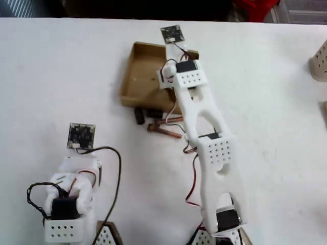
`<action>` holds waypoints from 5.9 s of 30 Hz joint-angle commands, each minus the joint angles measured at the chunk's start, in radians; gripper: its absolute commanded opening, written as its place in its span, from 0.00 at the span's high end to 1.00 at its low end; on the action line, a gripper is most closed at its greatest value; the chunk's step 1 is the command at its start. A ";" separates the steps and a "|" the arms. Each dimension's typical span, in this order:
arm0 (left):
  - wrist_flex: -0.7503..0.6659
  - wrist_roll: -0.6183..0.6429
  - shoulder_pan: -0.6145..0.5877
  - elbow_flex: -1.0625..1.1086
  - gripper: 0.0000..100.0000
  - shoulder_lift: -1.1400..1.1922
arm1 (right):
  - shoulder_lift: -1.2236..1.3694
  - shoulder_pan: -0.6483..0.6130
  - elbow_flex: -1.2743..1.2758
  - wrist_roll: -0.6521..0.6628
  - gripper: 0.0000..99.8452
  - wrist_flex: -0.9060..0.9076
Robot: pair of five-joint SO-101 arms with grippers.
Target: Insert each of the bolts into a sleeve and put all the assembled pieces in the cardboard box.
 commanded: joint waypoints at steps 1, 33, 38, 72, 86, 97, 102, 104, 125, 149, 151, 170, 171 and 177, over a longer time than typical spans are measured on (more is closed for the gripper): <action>0.006 -0.009 -0.013 0.000 0.98 -0.005 | -0.022 0.008 -0.120 0.002 0.89 0.084; 0.002 -0.009 -0.048 0.000 0.98 -0.005 | -0.410 -0.191 0.110 -0.006 0.98 0.688; 0.002 -0.009 -0.050 0.000 0.98 -0.005 | -0.470 -0.280 0.276 -0.006 0.98 0.622; 0.002 -0.009 -0.050 0.000 0.98 -0.005 | -0.197 -0.329 0.334 -0.054 0.85 0.130; 0.002 -0.009 -0.050 0.000 0.98 -0.005 | -0.073 -0.275 0.120 -0.054 0.92 0.205; 0.002 -0.009 -0.050 0.000 0.98 -0.007 | -0.073 -0.280 -0.034 -0.054 0.88 0.340; 0.002 -0.009 -0.050 0.000 0.98 -0.007 | -0.001 -0.280 -0.041 -0.054 0.88 0.337; 0.002 -0.009 -0.050 0.000 0.98 -0.007 | 0.024 -0.280 -0.041 -0.054 0.88 0.337; 0.000 -0.009 -0.050 0.000 0.98 -0.007 | -0.205 -0.271 -0.038 -0.054 0.98 0.671; -0.094 0.051 0.151 0.000 0.98 -0.005 | -0.851 0.007 0.904 0.163 0.98 0.532; -0.098 0.149 0.174 0.000 0.98 -0.005 | -0.905 0.027 1.023 0.187 0.98 0.467; -0.356 0.425 0.378 0.000 0.98 -0.004 | -1.388 0.228 1.732 0.229 0.98 -0.030; -0.365 0.437 0.380 0.000 0.98 -0.004 | -1.395 0.228 1.738 0.229 0.98 -0.030; -0.377 0.499 0.409 -0.097 0.98 0.101 | -1.400 0.228 1.755 0.229 0.98 -0.059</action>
